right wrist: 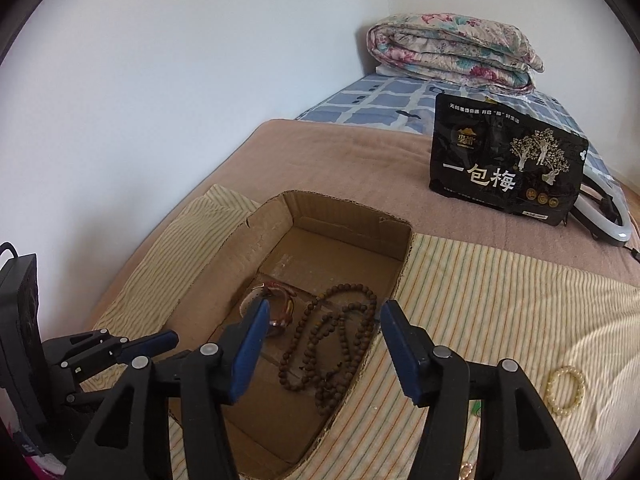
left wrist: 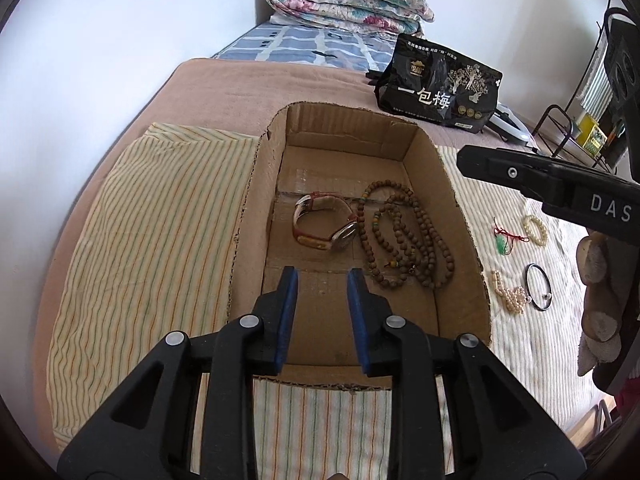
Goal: Organize jewelry
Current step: 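Open both tools to drop the watch and bead strand into the box, then move the left tool to the pearl necklace while the right tool approaches the blue bangle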
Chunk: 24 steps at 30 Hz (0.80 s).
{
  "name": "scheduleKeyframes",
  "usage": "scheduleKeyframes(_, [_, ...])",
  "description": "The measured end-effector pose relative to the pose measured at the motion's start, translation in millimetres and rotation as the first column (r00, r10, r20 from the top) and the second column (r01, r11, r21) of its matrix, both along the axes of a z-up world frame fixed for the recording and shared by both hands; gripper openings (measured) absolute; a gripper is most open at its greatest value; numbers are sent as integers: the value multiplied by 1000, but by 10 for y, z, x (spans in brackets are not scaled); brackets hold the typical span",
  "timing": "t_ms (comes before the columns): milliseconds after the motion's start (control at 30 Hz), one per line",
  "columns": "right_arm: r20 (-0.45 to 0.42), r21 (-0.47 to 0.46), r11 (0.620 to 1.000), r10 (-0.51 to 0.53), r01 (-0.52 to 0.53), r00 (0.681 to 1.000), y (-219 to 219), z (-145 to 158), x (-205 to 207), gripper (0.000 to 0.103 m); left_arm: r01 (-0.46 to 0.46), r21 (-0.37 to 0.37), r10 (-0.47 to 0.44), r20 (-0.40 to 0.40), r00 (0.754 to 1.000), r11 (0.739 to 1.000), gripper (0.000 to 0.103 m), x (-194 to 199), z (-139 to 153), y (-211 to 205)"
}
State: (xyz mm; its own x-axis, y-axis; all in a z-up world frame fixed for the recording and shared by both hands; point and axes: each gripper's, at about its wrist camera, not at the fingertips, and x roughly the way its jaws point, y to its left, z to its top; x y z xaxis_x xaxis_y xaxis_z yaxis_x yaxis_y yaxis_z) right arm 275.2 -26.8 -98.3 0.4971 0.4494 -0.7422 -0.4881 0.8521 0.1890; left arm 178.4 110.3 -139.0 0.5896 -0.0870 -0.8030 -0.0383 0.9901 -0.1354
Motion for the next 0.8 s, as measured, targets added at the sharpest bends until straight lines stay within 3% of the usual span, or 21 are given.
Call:
scheduleKeyframes(700, [137, -37, 996, -73, 79, 988, -578, 490, -468, 91, 35, 12, -36, 108, 993, 999, 25, -370, 512, -347])
scheduleKeyframes(733, [146, -39, 995, -83, 90, 986, -645, 514, -504, 93, 39, 17, -40, 113, 993, 999, 33, -390, 535, -384])
scheduleKeyframes(767, [151, -38, 994, -92, 99, 984, -708, 535, -532, 94, 41, 18, -43, 119, 992, 999, 51, -408, 557, -417])
scheduleKeyframes(800, [154, -38, 994, -100, 107, 983, -770, 555, -554, 96, 43, 18, -45, 129, 991, 999, 59, -423, 579, -445])
